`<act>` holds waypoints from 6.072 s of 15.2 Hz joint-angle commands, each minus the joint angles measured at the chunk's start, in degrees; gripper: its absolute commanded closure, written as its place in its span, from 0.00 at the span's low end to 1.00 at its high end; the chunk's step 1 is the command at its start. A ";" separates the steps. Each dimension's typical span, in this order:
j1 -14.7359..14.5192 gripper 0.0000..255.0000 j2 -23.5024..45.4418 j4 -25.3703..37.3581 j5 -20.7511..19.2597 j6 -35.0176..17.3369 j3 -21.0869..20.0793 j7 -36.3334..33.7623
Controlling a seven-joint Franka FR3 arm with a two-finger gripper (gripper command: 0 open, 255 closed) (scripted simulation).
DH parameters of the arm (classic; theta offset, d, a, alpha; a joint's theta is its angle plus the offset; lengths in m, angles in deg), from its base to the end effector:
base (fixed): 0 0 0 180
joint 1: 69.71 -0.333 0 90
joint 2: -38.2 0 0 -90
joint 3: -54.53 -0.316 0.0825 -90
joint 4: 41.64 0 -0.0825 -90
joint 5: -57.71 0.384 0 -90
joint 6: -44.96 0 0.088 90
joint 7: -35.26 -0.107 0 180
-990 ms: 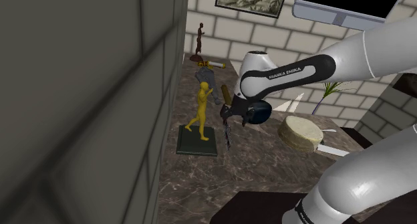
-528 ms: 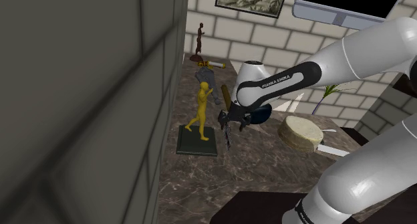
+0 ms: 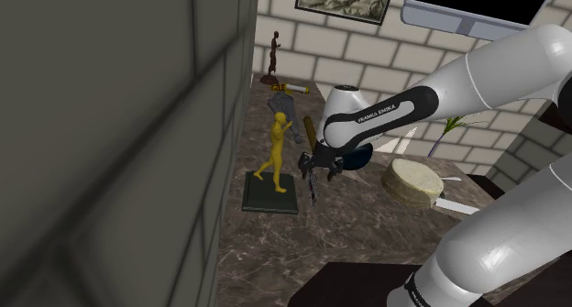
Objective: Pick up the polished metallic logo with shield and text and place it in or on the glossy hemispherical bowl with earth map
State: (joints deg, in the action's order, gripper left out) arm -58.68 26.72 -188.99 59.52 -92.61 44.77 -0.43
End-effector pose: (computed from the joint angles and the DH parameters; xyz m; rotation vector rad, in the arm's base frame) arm 0.4356 -0.0108 0.3353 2.9627 -1.0330 0.0464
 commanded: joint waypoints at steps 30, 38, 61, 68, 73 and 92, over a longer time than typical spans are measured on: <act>-0.28 1.00 -8.93 8.42 0.94 17.29 0.95 1.04; -0.26 1.00 -10.77 13.11 0.95 23.81 1.29 1.20; 4.57 1.00 -7.61 29.22 -2.28 36.85 10.26 13.23; 7.90 1.00 -1.18 37.73 -3.28 38.83 16.31 22.39; 10.37 1.00 5.06 45.98 -2.81 40.81 20.23 28.97; 12.99 1.00 11.19 43.59 -1.52 32.41 23.39 34.97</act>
State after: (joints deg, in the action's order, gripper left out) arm -45.74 37.96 -144.59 58.00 -59.40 68.11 34.44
